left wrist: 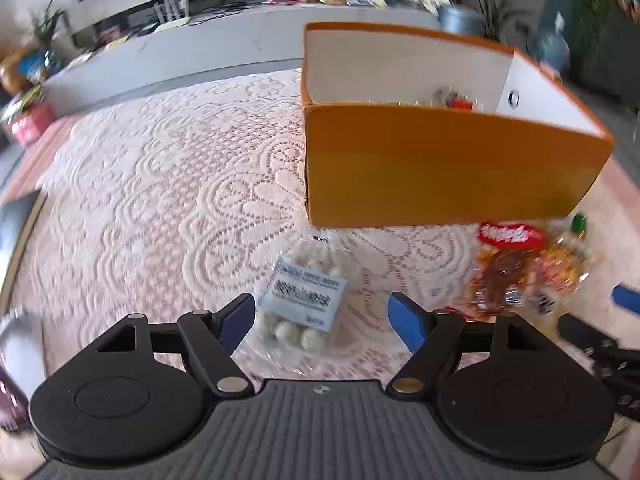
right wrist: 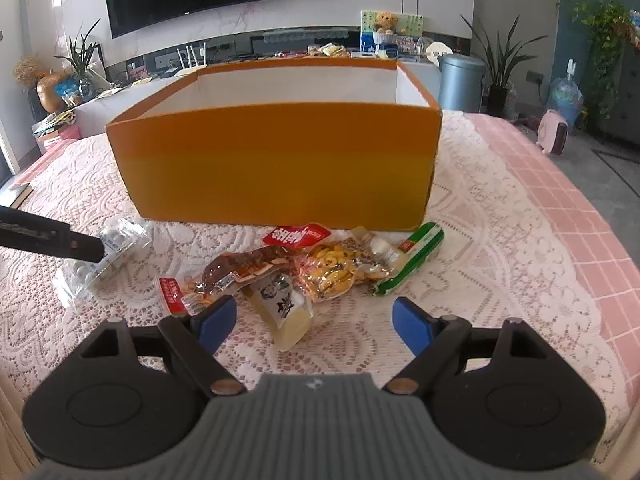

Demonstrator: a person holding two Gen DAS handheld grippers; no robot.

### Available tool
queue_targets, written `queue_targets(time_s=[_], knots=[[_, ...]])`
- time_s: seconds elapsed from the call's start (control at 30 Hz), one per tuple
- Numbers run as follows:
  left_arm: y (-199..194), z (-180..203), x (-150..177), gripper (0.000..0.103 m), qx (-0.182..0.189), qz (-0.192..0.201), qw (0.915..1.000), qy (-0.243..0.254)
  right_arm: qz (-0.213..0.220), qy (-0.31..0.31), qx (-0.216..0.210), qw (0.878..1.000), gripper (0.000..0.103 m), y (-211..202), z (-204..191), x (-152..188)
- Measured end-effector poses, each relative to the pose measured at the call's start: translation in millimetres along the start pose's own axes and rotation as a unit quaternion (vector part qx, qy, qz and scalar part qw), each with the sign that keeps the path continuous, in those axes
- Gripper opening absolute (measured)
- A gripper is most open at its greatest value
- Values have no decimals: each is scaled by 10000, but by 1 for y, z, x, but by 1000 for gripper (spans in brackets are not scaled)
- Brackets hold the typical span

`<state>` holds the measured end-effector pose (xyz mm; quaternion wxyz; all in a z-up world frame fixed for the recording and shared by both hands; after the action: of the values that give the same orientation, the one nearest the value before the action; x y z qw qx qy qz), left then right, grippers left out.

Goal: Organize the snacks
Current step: 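Grasp the red-labelled brown jerky packet with the right tool while the left tool hovers over the yogurt ball packet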

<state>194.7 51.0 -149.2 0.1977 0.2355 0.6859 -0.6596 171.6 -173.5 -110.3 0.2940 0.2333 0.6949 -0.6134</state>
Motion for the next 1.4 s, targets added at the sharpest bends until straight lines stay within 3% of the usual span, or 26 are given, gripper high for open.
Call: queue_targets(time_s=[0.17, 0.23, 0.47, 0.67, 0.77, 0.87, 0.93, 1.0, 1.07, 1.23, 1.4], knots=[[24, -11, -1, 89, 253, -345, 9985, -342, 2, 159, -92, 9998, 81, 4, -4, -7], [28, -14, 0, 89, 358, -435, 9971, -520, -5, 214, -163, 9996, 76, 6, -8, -11], [34, -24, -4, 90, 265, -250, 9957, -846, -222, 264, -420, 9985, 73, 23, -30, -17], [46, -36, -1, 92, 300, -439, 9912, -1211, -306, 246, -321, 9987, 78, 34, -42, -25], [47, -35, 0, 92, 305, -460, 9916, -1167, -380, 264, -270, 9986, 70, 39, -47, -27], [47, -33, 1, 88, 326, -462, 9919, -1135, -614, 309, -296, 9972, 53, 45, -52, -23], [44, -34, 1, 84, 393, -441, 9909, -1206, -779, 402, -320, 9956, 29, 49, -51, -17], [42, -33, 3, 83, 441, -443, 9899, -1270, -830, 496, -349, 9947, 19, 50, -47, -12], [40, -32, 5, 82, 523, -463, 9883, -1354, -773, 539, -297, 9951, 1, 48, -42, -12], [30, -22, 14, 80, 934, -574, 9798, -1672, -585, 556, -321, 9962, 0, 37, -35, -18], [18, -3, 25, 79, 980, -536, 9805, -1619, -350, 370, -438, 9977, 0, 20, -38, -24]])
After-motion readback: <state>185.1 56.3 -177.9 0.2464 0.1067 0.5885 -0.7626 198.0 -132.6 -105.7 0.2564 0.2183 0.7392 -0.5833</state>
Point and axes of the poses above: each gripper's, at about its wrist camera, not at the fingertips, and y roughly the way its jaws point, z to its right, x to its underside, the point moved 7 cm from there along y, roughly the way its jaws point, and after that the axes turned 1 degree about x, right-handed, at the moved point
